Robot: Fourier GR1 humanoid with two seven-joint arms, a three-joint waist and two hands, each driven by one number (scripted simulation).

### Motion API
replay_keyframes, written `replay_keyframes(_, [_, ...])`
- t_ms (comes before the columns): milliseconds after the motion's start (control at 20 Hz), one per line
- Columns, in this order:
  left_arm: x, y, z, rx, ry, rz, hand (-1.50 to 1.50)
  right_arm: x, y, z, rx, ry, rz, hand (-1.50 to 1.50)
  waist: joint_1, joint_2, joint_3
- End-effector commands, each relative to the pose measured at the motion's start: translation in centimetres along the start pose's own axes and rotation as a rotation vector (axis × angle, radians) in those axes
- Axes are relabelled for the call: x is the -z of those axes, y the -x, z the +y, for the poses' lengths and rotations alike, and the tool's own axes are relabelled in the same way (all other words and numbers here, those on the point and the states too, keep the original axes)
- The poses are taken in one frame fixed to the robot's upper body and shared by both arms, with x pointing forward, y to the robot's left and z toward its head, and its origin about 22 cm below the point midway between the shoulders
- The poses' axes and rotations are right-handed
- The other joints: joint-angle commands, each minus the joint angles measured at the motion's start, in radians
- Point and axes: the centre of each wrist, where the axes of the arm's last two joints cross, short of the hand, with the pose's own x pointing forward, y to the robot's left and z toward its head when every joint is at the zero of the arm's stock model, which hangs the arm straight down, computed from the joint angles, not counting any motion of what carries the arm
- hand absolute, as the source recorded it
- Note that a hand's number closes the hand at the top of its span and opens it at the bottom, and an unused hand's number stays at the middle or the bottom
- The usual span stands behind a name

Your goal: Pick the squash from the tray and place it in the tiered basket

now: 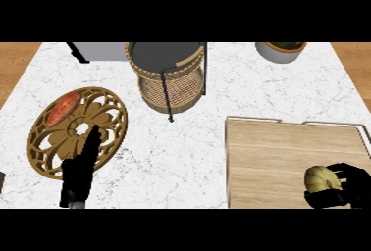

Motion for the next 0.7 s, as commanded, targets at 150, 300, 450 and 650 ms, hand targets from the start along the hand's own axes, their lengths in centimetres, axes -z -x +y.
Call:
replay_keyframes(150, [-0.1,0.8,-2.0,0.015,0.03,0.028,0.0,-9.8,-7.9,7.3,-0.074,0.096,-0.217,1.5,0.033,0.009,0.0])
replay_keyframes(300, [0.3,0.8,-1.2,0.017,0.052,0.024,0.0,-14.6,-10.7,10.2,-0.136,0.113,-0.328,1.5,0.058,0.01,-0.003])
replay_keyframes(450, [0.0,0.0,-1.8,0.012,0.034,0.021,0.0,-17.4,-11.6,10.7,-0.009,0.148,-0.359,1.5,0.045,0.002,0.002])
replay_keyframes(650, [-0.1,0.8,-0.3,0.014,0.0,0.04,0.0,-20.0,-12.3,7.6,0.168,0.235,-0.426,1.5,0.024,-0.008,0.0])
